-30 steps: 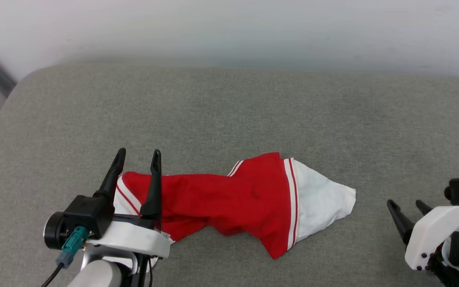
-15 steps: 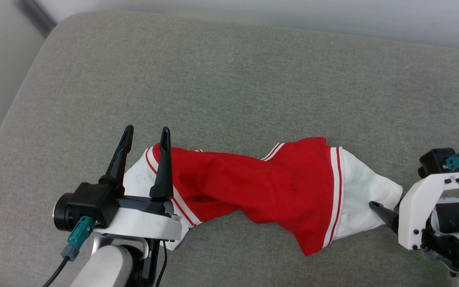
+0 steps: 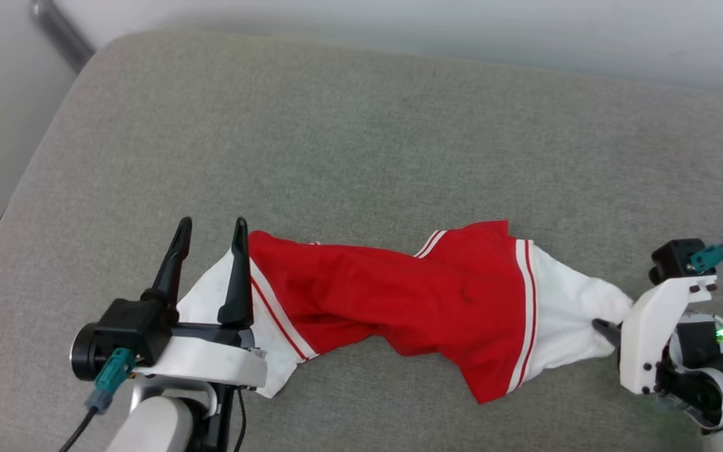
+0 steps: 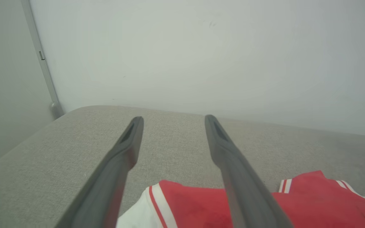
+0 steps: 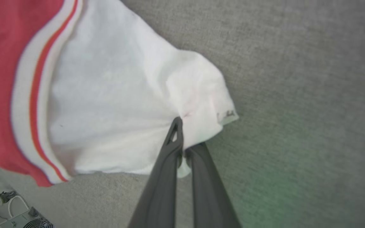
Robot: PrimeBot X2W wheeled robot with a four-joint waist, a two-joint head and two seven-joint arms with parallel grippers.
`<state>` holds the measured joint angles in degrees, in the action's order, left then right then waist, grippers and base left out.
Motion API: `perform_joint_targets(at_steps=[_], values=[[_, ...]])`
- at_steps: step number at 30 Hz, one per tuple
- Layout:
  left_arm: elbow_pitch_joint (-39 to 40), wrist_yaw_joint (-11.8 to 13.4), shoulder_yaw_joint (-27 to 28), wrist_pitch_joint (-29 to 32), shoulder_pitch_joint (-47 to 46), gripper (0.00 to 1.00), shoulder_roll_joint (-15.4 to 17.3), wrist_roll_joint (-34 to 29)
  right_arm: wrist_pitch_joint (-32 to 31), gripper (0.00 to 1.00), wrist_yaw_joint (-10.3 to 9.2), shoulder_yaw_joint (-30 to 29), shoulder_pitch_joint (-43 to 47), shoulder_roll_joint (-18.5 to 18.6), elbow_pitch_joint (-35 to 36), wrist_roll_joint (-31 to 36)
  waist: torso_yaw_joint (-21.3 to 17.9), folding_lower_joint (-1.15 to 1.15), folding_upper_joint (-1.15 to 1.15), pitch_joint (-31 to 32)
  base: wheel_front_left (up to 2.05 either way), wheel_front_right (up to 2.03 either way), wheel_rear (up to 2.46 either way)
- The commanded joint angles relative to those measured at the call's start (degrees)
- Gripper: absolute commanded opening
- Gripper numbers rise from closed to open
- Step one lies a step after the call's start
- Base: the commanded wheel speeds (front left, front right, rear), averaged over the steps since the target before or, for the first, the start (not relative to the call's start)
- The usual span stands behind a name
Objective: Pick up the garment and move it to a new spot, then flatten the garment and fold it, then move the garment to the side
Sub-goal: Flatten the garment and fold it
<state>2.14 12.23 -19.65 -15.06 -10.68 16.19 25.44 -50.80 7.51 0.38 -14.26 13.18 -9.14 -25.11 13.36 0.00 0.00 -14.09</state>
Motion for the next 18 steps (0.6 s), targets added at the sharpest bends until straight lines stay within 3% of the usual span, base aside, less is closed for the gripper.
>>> perform_joint_targets(at_steps=[1, 10, 18], values=[[-0.4, -0.3, 0.8, -0.2, 0.6, 1.0, 0.5, 0.3, 1.7, 0.0, -0.06, -0.4, 0.2, 1.0, -0.2, 1.3, -1.5, 0.0, 0.0, 1.8, 0.0, 0.0, 0.0], [-4.6, -3.3, 3.8, 5.5, 2.1, 1.0, 5.2, 5.7, 8.4, 0.0, -0.04, -5.1, 2.8, 1.0, 4.5, 4.7, -6.8, 0.0, 0.0, 7.6, 0.0, 0.0, 0.0], [-12.8, -10.4, 4.8, 22.4, 0.3, 1.0, 12.1, 15.4, 6.8, 0.0, -0.04, -7.7, 7.0, -2.5, 8.7, 6.4, -12.3, 0.0, 0.0, 7.9, 0.0, 0.0, 0.0]])
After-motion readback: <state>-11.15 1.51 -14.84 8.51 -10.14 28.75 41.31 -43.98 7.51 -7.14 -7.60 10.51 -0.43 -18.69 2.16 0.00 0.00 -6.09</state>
